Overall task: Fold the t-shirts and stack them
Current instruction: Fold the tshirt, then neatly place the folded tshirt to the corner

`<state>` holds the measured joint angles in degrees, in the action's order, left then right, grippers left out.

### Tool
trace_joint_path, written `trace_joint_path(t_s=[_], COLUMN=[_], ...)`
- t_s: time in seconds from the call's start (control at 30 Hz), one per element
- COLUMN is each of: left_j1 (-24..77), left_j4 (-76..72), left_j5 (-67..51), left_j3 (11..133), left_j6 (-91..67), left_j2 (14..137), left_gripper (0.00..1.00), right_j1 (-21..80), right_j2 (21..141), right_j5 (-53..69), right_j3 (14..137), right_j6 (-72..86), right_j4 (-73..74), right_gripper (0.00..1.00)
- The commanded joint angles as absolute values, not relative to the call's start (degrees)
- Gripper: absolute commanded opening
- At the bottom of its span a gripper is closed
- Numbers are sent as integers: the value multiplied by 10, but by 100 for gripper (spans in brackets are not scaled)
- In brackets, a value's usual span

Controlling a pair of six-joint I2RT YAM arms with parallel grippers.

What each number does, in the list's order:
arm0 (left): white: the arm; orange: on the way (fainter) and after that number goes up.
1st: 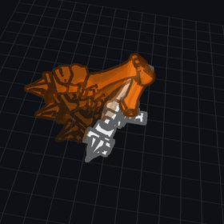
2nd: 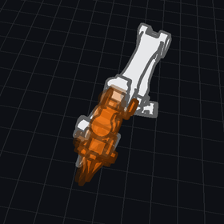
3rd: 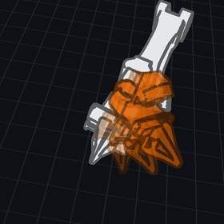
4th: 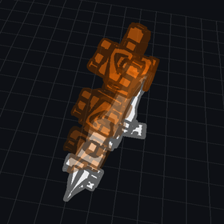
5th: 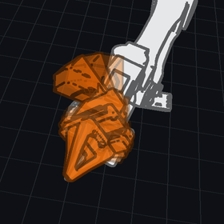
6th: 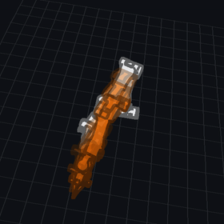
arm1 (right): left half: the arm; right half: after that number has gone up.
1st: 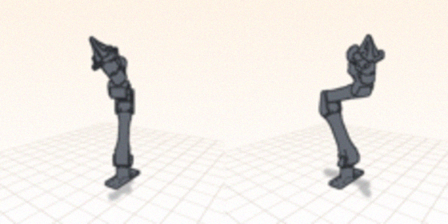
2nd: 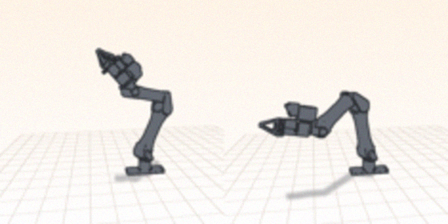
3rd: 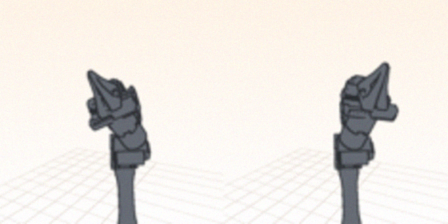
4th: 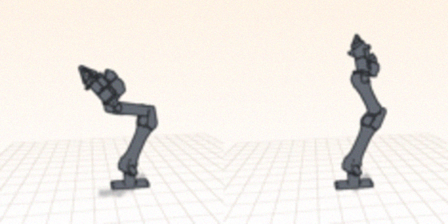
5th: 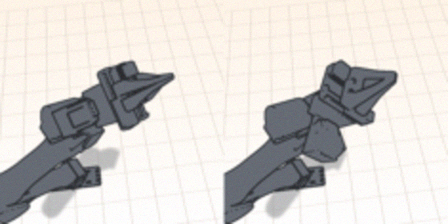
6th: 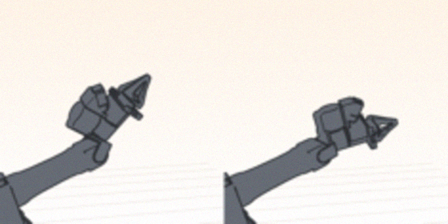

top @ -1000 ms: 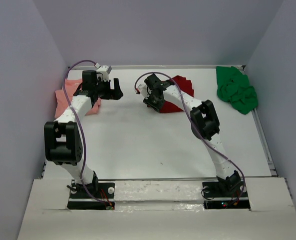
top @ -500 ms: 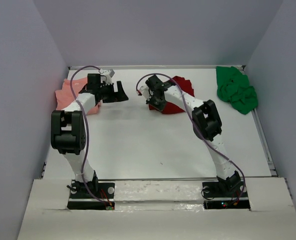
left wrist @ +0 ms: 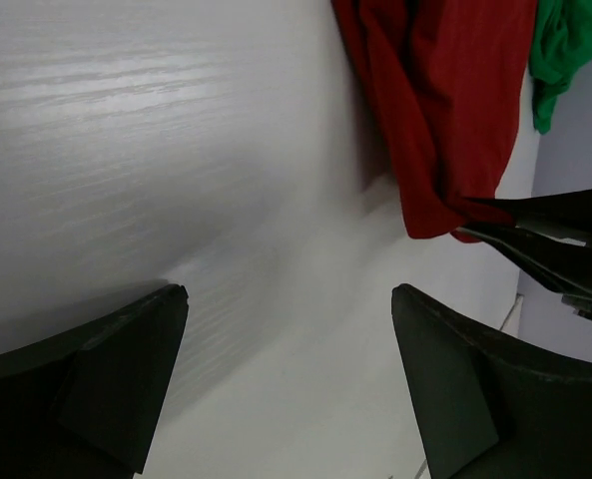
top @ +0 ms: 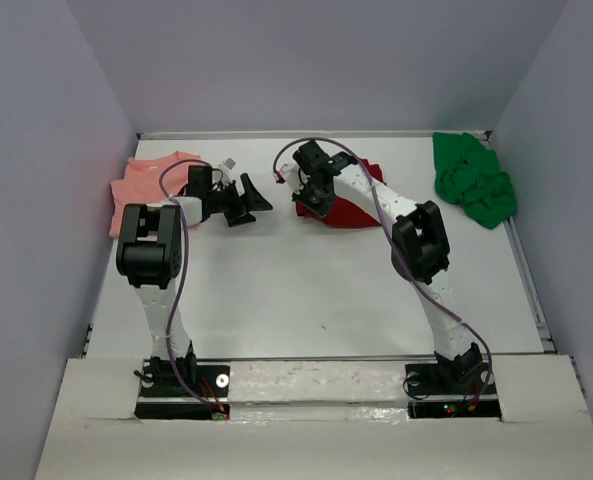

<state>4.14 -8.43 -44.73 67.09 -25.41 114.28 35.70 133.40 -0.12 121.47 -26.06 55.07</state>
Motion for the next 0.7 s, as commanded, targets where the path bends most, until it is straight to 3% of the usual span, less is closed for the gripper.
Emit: trace_joint_path(t_s=[0.0,0.23,0.67], left_j1=[59,82,153], left_j4=[-118,-199,-208], left_j5=[-474,-455,-410], left_j3=[696,701,750], left_j6=[-323,-430,-556], left_j2=[1193,1237,1261], left_gripper=[99,99,99], right_j1=[360,366,371], right_j2=[1300,1296,1325], right_j5=[38,47,40], right_j3=[1253,1258,1315], right_j6=[-247,-248,-254], right_j4=[581,587,592], right_gripper=[0,0,0])
